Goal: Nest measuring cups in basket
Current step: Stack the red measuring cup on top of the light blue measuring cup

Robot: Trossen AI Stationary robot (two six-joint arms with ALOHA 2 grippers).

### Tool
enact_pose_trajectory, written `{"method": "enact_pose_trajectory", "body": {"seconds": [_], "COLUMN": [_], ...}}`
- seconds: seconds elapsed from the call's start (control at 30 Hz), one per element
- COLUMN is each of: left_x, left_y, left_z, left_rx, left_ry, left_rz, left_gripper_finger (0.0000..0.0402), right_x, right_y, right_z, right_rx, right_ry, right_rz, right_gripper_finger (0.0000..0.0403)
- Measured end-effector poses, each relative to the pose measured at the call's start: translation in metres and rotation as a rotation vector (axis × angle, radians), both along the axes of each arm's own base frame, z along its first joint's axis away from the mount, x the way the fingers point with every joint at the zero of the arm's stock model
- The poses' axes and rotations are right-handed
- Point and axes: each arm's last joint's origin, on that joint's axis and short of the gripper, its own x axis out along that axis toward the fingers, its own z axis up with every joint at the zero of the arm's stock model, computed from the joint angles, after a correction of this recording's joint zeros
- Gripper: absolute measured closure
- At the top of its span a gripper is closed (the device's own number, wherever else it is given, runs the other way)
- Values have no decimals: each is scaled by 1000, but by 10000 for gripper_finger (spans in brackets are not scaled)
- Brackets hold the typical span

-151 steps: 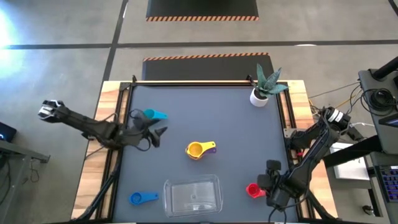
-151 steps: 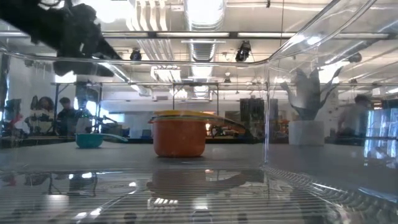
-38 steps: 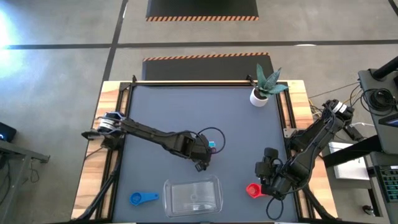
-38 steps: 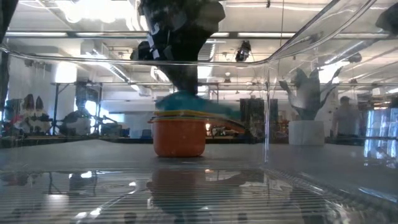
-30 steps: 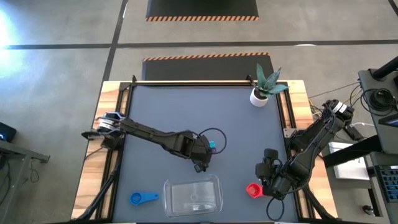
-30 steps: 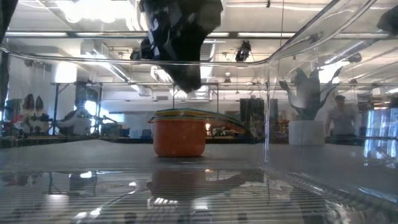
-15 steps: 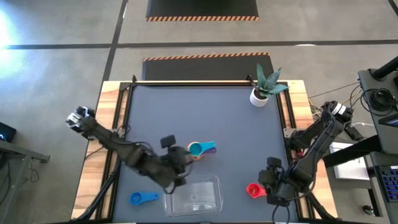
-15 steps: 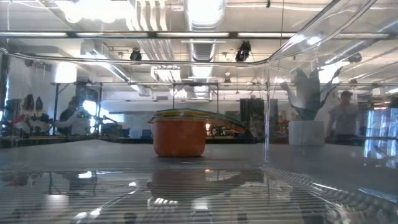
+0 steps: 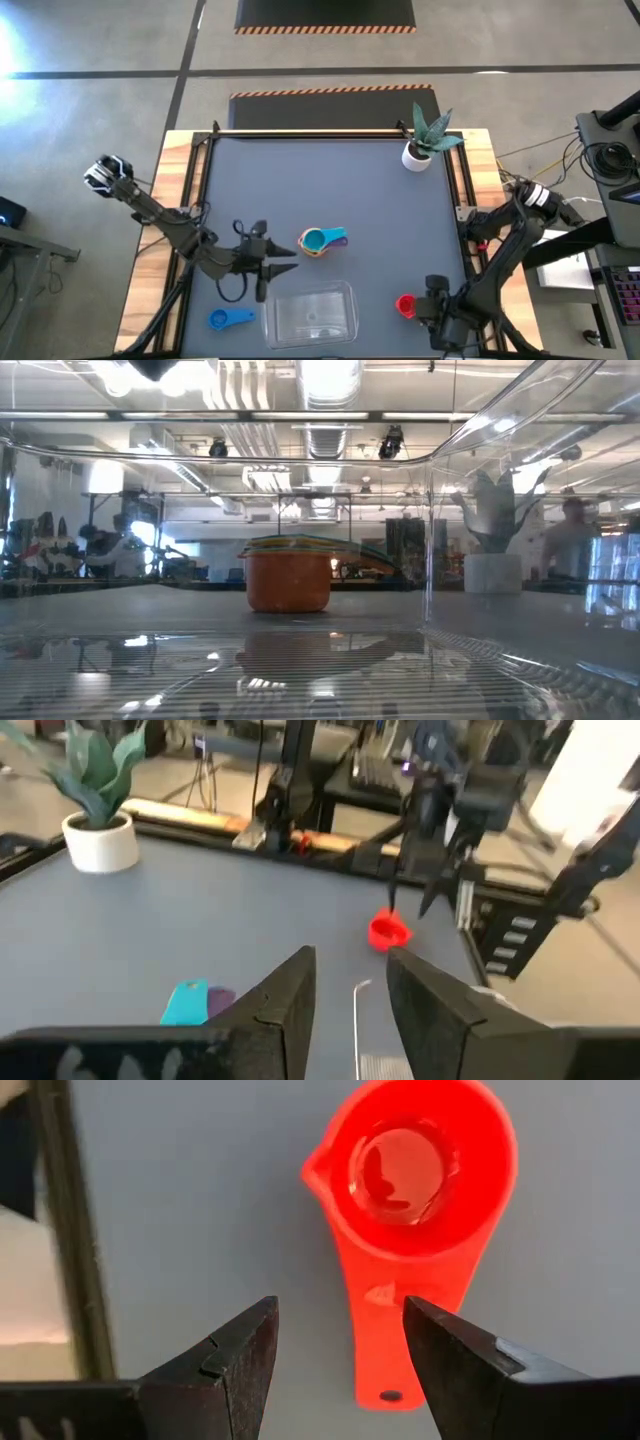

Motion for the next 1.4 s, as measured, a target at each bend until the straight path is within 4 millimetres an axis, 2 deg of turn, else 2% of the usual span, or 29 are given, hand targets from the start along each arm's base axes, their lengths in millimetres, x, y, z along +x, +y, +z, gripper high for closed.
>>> {"method": "enact_pose_trajectory", "body": {"seconds": [0.2, 0.33, 0.7, 0.8, 0.93, 1.0, 1.23, 1.4], "left_x": [-4, -3, 5, 5, 5, 5, 5, 4], "left_y": [2, 2, -4, -4, -4, -4, -4, -3], "left_z": [-7, -7, 13, 17, 19, 19, 19, 19], "left_rx": [-21, -9, 78, 83, 111, 122, 130, 132], "left_ry": [-52, -50, -89, -94, -98, -97, -97, -94], "left_rz": [-31, -33, -53, -54, -58, -60, -45, -43], "left_gripper_finger": [298, 298, 298, 298, 298, 298, 298, 298], "right_x": [2, 1, -1, -2, -4, -4, -2, -1], "right_y": [2, -1, -11, -13, -16, -18, -24, -25], "right_z": [-3, 2, 20, 26, 33, 35, 42, 42], "right_rx": [-10, -5, 5, 13, 21, 15, -32, -11], "right_ry": [4, -7, -40, -58, -72, -90, -180, -146], "right_rz": [-19, -43, 13, 30, 56, 56, 27, 38], "right_gripper_finger": [197, 197, 205, 251, 364, 380, 361, 310]}}
